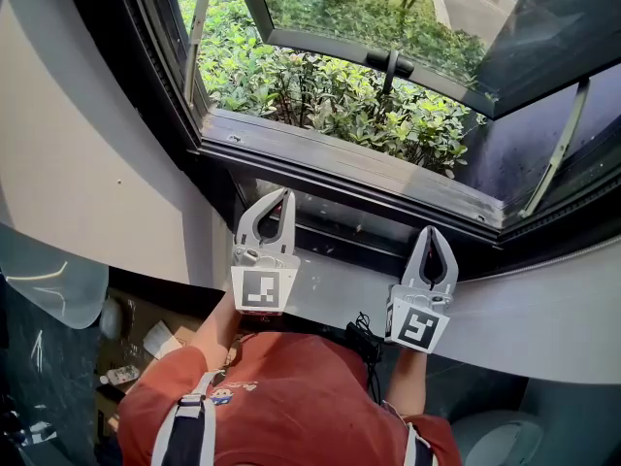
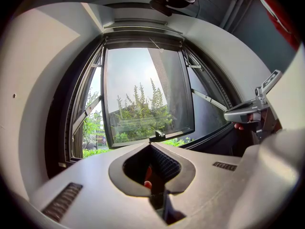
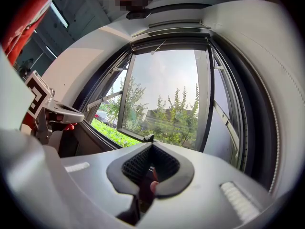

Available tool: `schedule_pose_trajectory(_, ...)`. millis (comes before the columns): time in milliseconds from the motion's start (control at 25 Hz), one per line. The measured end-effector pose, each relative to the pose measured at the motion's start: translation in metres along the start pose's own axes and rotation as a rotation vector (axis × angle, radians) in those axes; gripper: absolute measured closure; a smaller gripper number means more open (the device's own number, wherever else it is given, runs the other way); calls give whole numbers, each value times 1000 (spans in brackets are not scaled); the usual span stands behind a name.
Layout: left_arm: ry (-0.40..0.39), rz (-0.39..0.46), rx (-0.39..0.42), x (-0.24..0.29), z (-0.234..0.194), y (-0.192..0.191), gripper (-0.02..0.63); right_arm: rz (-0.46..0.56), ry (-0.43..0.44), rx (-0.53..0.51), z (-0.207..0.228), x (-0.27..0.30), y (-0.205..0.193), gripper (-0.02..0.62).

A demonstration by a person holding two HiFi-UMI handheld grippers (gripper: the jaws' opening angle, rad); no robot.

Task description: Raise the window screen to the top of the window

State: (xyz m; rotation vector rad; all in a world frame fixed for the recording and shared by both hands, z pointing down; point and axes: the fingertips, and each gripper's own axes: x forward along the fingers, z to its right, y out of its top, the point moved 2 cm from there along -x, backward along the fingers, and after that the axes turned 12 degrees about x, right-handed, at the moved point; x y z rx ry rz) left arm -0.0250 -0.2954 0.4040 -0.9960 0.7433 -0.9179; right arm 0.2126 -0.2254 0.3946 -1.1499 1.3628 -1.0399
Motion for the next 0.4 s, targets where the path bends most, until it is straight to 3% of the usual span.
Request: schedule_pose_trajectory(400,-4,9,-3,2,4,1,600,1,-1,-8,3,-1,0,584)
